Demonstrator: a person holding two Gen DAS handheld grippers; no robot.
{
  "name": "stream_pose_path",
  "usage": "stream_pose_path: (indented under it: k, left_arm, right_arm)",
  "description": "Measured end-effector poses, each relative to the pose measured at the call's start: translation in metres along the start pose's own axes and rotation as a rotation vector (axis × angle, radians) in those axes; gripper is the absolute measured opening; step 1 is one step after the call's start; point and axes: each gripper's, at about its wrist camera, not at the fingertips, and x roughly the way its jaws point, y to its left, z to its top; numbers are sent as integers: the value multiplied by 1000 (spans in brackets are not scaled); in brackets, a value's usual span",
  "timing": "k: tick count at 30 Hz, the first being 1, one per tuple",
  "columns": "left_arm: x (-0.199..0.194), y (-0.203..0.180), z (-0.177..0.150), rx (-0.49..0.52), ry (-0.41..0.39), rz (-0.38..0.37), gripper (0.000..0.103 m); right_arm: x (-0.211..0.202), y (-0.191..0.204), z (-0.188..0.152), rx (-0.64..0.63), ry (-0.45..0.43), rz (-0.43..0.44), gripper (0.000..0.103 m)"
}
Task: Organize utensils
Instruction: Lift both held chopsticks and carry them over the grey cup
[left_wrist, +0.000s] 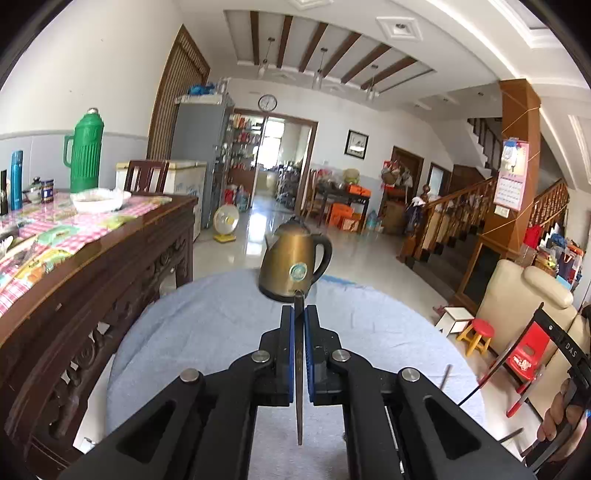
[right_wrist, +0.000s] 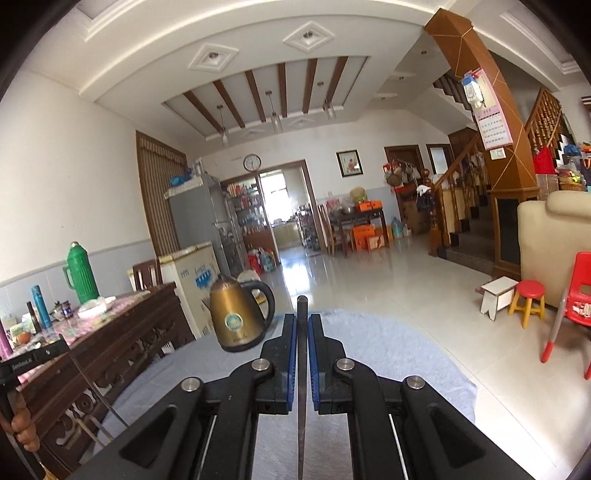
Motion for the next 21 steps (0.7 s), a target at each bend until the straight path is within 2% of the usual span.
stream_pose_path:
  k: [7, 13, 17, 21]
  left_arm:
    - [-42, -8, 26, 35, -143, -7, 5]
    - [-73, -20, 43, 36, -266, -33, 5]
    - [-84, -27, 44, 22, -298, -76, 5]
    - [-83, -34, 40, 18, -291, -113, 5]
  right_arm:
    - [-40, 22, 23, -29, -128, 52, 7]
    - [-64, 50, 35, -19, -186, 155, 7]
    - [-74, 62, 35, -4, -188, 217, 7]
    - [-77, 71, 28, -6, -170, 253, 7]
